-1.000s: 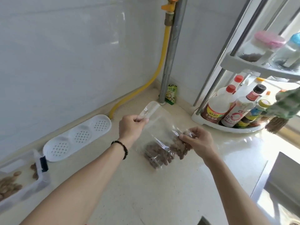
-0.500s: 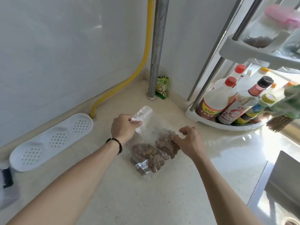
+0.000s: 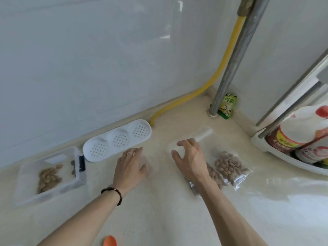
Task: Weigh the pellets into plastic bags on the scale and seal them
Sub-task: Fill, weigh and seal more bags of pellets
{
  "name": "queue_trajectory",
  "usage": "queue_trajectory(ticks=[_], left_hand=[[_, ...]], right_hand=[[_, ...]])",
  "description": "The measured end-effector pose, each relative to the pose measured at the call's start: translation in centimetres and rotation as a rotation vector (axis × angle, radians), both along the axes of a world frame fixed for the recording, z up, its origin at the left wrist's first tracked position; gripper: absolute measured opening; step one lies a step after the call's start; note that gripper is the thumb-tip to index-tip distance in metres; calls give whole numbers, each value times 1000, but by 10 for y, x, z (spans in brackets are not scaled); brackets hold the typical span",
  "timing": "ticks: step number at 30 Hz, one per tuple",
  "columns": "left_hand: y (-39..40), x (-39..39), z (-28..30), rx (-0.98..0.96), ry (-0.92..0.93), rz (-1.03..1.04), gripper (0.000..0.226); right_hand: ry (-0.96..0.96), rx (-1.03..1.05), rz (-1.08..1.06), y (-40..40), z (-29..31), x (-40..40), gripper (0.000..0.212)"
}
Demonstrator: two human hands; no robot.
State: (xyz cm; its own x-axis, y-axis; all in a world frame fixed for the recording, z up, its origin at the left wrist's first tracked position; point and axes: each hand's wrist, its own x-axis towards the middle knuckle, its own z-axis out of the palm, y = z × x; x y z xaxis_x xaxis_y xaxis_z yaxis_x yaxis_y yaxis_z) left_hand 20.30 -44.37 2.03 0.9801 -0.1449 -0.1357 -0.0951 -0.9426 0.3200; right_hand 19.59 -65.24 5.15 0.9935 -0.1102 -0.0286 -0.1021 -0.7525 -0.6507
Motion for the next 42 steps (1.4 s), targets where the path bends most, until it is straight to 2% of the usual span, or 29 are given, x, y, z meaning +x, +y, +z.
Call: queue_trajectory(ticks=[5,9,12,16,19,23,28,31,35,37,40,42], left_hand=[[62,-4,-4,97,111,61,78],[78,-3,-15,132,246,53,101],[79,-4,-18,212,215,44,99],[78,-5,-16,257,152,28,95],[79,-11,-13,162,155,50,78],[92,-29,8,-286,227,153,51],[142,-61,49,-554,192,158,42],[187,-84,70,-595,139,119,31],[260,-118,93,-587,176,18,28],[299,-133,102,-549,166,1,26],[353,-149,106,-485,115,37,24],[382,-157,103,-447,99,58,23]], right_hand=[[178,65,154,74,-23,19,45],[326,29,101,103,-37,25,62],[417,141,20,110,-39,27,69],[430,296,-53,105,-38,23,64],[317,337,-50,100,-29,12,52],[195,442,-65,103,-1,-4,38],[72,572,-88,132,42,-39,33],[46,625,-106,166,59,-70,28],[31,650,-114,227,69,-117,9],[34,641,-126,261,69,-139,16],[111,654,-116,307,62,-171,20],[202,674,-89,331,53,-193,9]])
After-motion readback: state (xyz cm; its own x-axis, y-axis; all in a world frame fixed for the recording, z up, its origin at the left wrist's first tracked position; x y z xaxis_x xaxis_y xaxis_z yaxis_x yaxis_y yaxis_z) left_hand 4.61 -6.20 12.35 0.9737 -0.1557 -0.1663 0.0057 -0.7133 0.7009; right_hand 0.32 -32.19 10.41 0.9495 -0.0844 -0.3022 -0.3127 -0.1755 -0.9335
